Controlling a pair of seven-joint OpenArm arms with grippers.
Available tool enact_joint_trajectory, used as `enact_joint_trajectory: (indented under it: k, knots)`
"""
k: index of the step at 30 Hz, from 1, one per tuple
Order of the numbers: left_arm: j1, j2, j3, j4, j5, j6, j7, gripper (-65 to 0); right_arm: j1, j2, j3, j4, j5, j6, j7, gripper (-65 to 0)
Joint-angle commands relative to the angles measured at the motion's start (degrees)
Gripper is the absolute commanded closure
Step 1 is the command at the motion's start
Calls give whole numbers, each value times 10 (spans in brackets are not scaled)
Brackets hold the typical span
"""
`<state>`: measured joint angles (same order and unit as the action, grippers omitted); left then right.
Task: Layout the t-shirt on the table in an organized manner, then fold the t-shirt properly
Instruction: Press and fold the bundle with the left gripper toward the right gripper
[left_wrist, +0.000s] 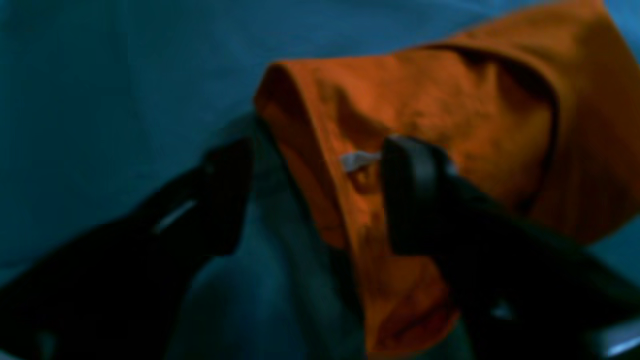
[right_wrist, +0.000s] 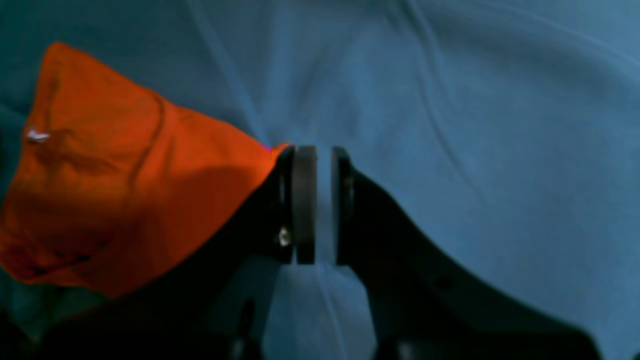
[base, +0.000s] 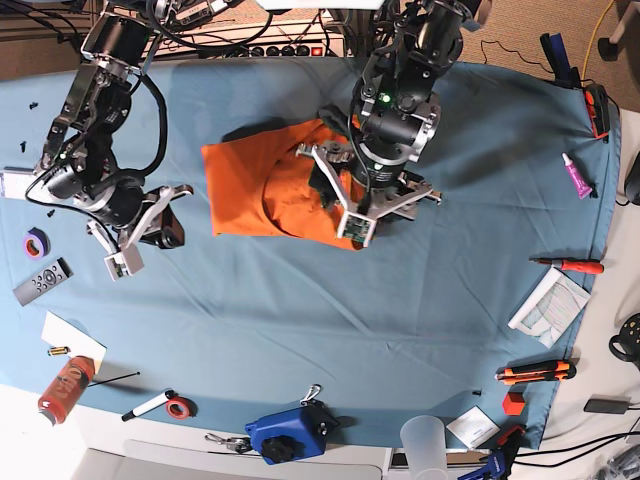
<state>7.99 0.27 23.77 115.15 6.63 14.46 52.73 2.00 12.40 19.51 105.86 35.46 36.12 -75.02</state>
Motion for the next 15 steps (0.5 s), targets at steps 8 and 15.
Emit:
enact_joint_trajectory:
  k: [8,15]
  knots:
    - [6,50,1,-24,-3,36,63,-460,9,8,2,10,-6,3,9,-58]
    - [6,51,0,-57,-24,36,42,-460,9,8,2,10,-6,3,-10,-58]
